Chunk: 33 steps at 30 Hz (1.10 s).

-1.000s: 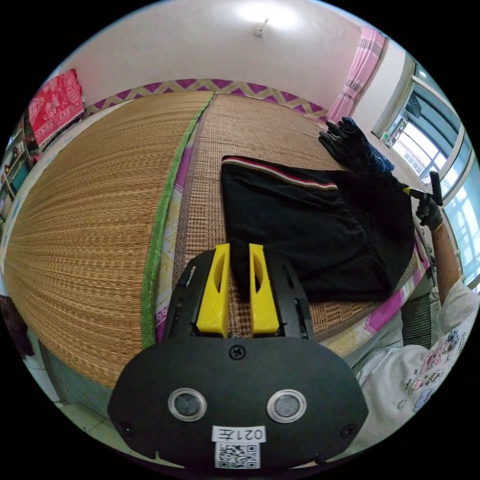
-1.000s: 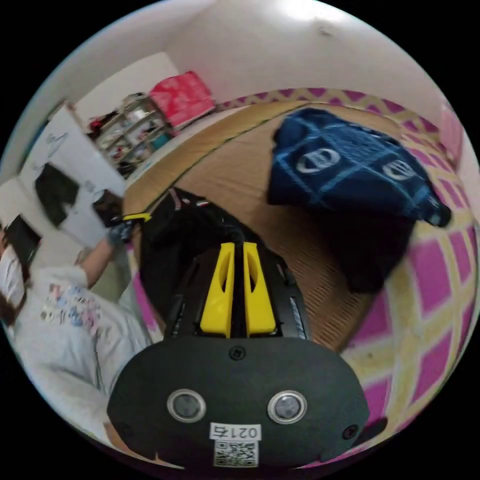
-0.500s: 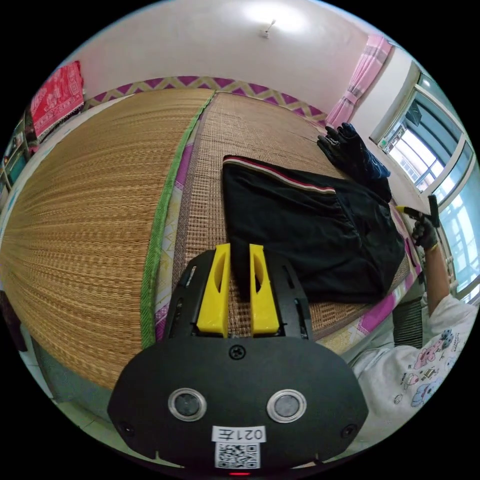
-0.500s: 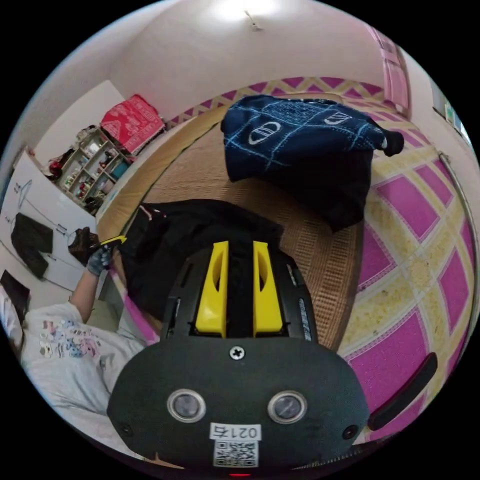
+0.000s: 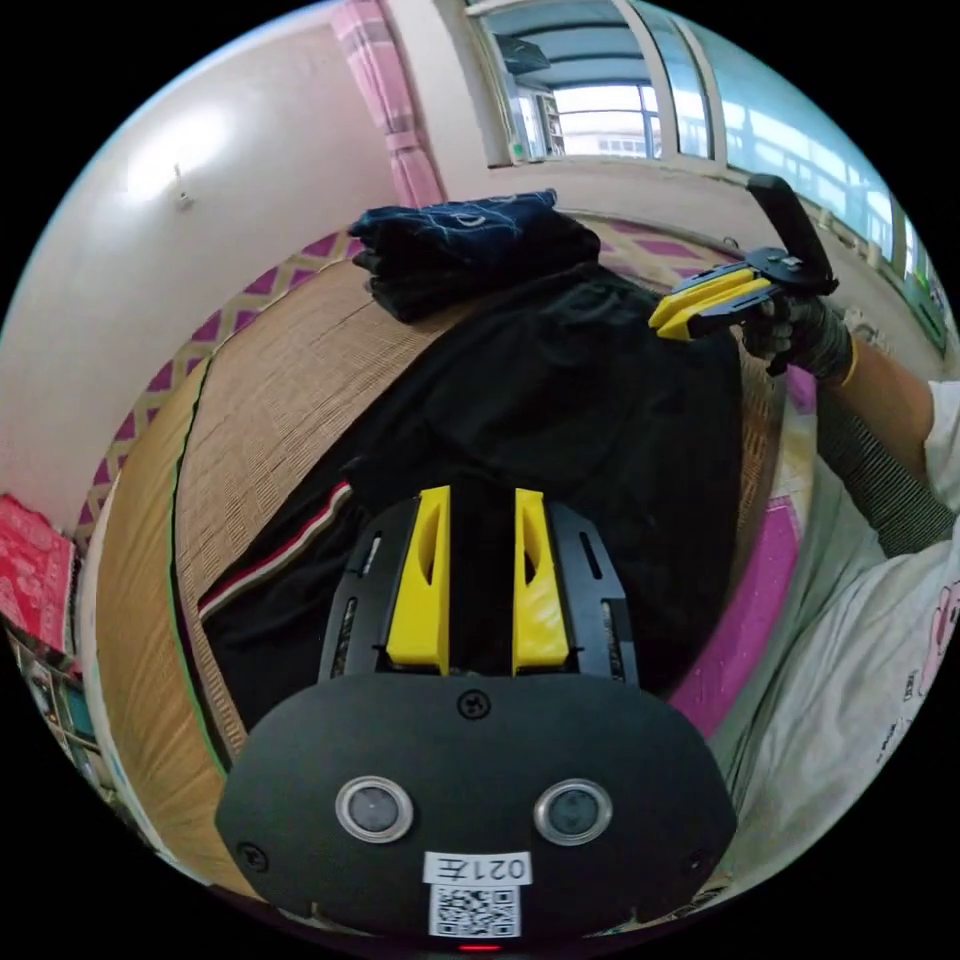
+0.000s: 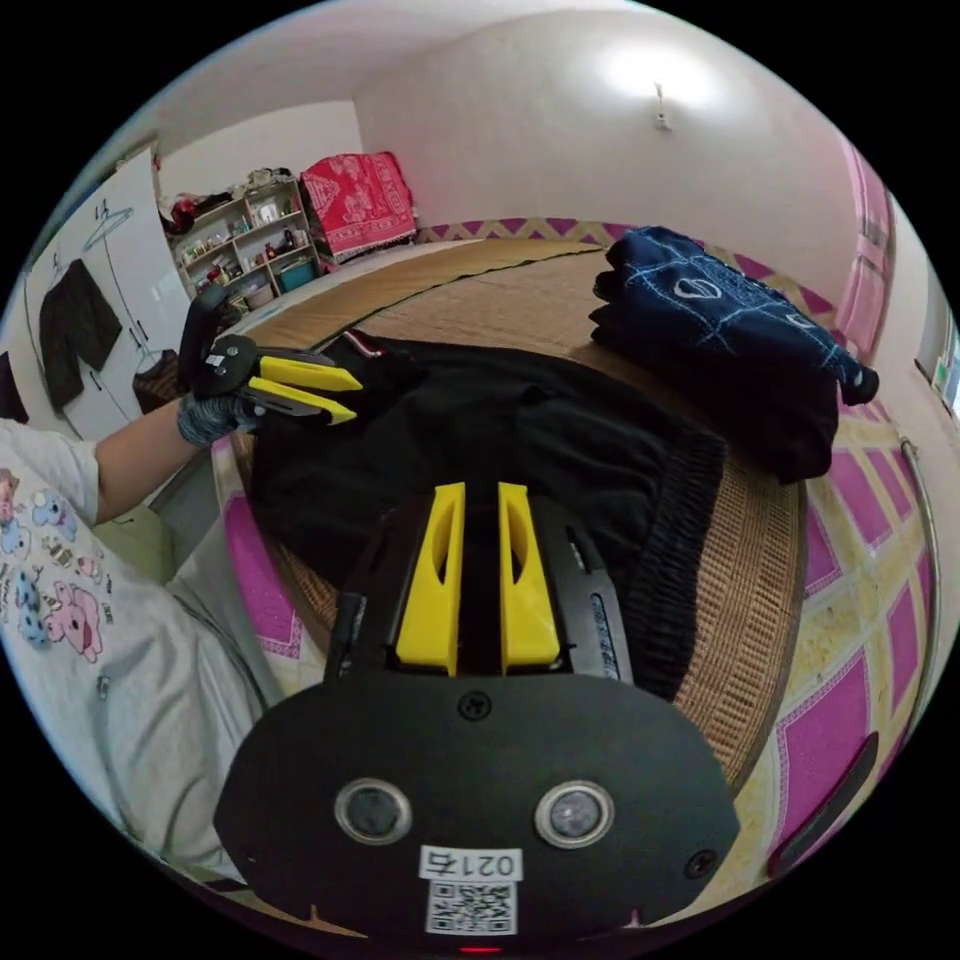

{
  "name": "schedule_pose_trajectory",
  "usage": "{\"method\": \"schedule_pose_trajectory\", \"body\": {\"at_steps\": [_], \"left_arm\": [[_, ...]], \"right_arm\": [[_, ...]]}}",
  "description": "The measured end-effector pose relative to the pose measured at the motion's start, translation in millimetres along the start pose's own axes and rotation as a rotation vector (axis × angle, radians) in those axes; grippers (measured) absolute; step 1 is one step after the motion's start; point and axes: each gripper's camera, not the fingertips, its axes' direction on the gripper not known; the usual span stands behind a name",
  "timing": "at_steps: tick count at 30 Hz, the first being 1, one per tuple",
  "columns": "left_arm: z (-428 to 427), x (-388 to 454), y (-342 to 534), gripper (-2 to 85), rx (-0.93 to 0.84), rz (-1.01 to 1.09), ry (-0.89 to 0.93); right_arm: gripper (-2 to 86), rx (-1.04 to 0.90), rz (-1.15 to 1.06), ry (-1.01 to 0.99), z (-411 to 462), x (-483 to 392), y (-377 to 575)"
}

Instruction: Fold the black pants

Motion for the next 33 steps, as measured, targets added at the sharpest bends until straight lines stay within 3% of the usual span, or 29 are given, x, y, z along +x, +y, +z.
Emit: {"method": "schedule_pose_trajectory", "body": {"at_steps": [5, 10, 15, 21, 25, 26, 28, 31, 33], "left_arm": [[-4, -13, -3, 1.9, -0.017, -0.045, -0.079], [-81, -103, 39, -0.4, 0.21, -0.356, 0.042], [-214, -235, 155, -0.7, 0.364, -0.605, -0.151], [-253, -352, 328, -0.7, 0.257, -1.036, -0.332], [-220, -389, 403, -0.5, 0.172, -1.229, -0.165], [-218, -403, 416, -0.5, 0.193, -1.27, -0.049], [-226, -414, 427, -0.5, 0.249, -1.296, -0.021], [-258, -419, 424, -0.4, 0.276, -1.271, -0.181], [-280, -414, 402, 0.5, 0.327, -1.108, -0.252]], "right_arm": [[3.5, -0.055, 0.078, -0.052, 14, 12, 2], [1.9, -0.041, 0.134, -0.133, 12, 25, 7], [1.1, -0.029, 0.151, -0.15, 10, 27, 10], [0.7, -0.036, 0.187, -0.171, 12, 31, 12], [1.0, -0.066, 0.188, -0.13, 16, 27, 8], [1.3, -0.073, 0.186, -0.122, 17, 26, 7], [2.6, -0.084, 0.166, -0.107, 18, 21, 3], [5.4, -0.045, 0.135, -0.103, 2, 26, -10], [6.9, -0.02, 0.104, -0.052, -9, 35, -26]]}}
